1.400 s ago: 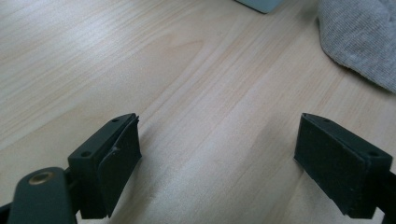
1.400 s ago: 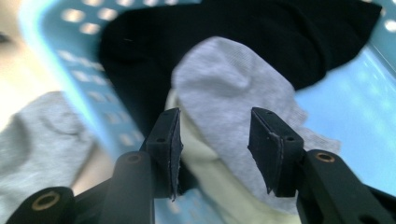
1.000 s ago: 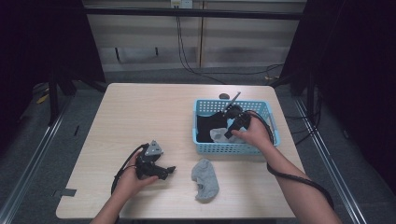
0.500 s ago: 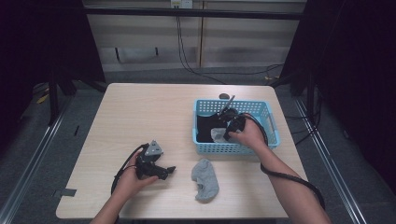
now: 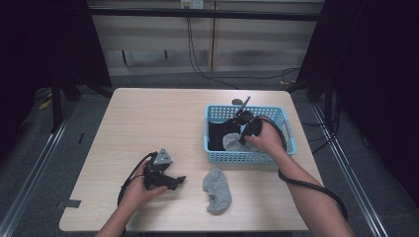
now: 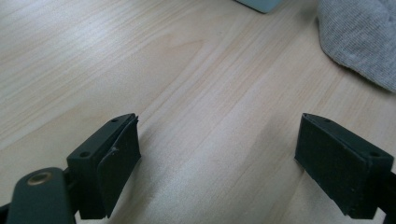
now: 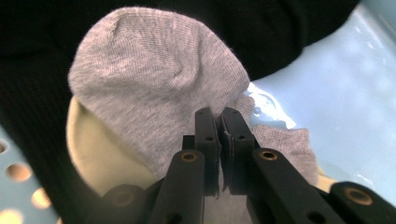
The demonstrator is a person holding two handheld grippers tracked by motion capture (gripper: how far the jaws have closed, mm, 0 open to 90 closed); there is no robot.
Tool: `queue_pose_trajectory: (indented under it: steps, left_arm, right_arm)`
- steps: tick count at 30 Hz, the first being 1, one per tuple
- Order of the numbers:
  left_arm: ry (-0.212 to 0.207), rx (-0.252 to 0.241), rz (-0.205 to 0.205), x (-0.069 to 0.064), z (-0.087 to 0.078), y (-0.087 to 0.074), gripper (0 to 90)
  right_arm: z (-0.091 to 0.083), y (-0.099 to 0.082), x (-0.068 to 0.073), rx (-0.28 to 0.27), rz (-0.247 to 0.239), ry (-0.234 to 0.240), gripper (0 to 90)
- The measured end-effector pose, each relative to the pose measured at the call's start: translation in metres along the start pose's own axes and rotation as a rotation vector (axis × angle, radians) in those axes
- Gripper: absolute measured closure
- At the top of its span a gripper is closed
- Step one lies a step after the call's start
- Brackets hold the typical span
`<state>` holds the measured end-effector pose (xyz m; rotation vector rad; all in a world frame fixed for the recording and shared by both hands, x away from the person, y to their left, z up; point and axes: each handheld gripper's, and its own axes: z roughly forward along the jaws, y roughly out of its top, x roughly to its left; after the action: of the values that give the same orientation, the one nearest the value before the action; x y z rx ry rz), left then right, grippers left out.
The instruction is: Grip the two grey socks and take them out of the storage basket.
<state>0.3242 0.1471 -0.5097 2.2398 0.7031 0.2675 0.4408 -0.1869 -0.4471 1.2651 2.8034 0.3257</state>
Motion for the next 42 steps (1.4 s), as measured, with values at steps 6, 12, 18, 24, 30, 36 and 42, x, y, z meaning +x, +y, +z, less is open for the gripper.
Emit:
queue_pose_trajectory:
  steps: [6, 12, 18, 24, 30, 36, 42]
  left_arm:
    - [0.001, 0.003, 0.000, 0.000, 0.000, 0.000, 13.2]
    - [0.001, 0.002, -0.001, 0.000, 0.000, 0.000, 13.2]
    - [0.002, -0.005, -0.009, -0.001, 0.000, 0.000, 13.2]
    - [0.001, -0.006, -0.010, -0.001, 0.000, 0.000, 13.2]
    - [0.003, -0.005, -0.004, 0.000, 0.000, 0.000, 13.1]
    - [0.004, -0.004, -0.004, 0.000, 0.000, 0.000, 13.2]
    - [0.004, -0.005, -0.004, 0.000, 0.000, 0.000, 13.1]
  right_arm:
    - [-0.017, -0.003, -0.003, -0.028, 0.006, 0.011, 86.6]
    - [-0.027, -0.002, -0.002, -0.042, -0.001, 0.015, 86.6]
    - [-0.039, 0.000, 0.000, -0.038, -0.013, 0.014, 86.6]
    - [-0.048, 0.000, 0.000, -0.037, -0.019, 0.011, 86.8]
    - [-0.053, 0.000, 0.000, -0.031, -0.033, 0.002, 87.0]
    - [-0.066, 0.001, 0.000, -0.034, -0.023, 0.007, 87.0]
    - [-0.077, 0.000, -0.001, -0.049, -0.040, 0.003, 87.0]
